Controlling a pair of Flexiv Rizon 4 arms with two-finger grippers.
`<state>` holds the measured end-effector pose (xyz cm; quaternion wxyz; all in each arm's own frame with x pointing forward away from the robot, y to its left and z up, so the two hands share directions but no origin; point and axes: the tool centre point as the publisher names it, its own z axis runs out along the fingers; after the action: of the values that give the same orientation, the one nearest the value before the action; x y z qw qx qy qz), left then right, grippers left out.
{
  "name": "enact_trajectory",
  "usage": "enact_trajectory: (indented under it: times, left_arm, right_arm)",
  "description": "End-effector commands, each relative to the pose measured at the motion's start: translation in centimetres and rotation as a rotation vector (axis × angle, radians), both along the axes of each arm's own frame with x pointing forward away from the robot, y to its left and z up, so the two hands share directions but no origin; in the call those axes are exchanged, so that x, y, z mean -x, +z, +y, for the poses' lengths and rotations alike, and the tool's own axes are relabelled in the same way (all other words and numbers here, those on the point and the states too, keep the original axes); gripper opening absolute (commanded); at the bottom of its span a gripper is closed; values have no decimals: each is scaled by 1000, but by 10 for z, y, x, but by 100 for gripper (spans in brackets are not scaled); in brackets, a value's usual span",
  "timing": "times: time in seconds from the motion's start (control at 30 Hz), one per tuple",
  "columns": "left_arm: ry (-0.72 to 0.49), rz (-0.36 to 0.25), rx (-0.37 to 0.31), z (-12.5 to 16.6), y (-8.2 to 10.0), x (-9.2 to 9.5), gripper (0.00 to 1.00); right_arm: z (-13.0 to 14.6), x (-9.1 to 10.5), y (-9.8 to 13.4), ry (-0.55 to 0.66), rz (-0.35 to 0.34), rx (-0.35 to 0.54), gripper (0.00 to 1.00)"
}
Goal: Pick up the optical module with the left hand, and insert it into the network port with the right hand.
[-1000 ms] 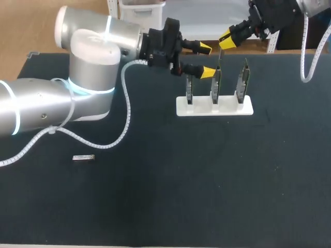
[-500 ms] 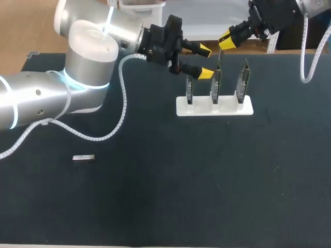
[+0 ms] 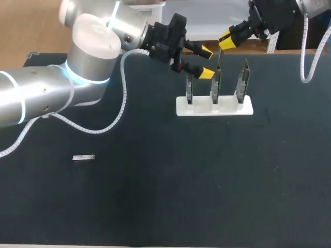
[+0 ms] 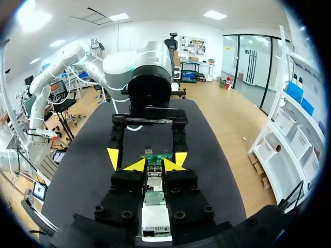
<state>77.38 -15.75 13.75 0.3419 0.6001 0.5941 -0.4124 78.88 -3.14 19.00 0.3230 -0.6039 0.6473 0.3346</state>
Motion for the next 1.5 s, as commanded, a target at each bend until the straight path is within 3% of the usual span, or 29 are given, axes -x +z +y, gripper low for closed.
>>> enact_trajectory:
  times: [0.03, 0.33, 1.5]
  left_arm:
    - [-7, 4, -6, -1, 0, -3, 100]
    - [-5, -7, -38, 2, -3, 2, 100]
    - [-5, 9, -38, 4, -8, 5, 100]
  right_arm:
    - [-1, 2, 0, -3, -4, -1, 0]
    - [0, 2, 0, -3, -6, 8, 0]
    - [1, 3, -1, 1, -3, 4, 0]
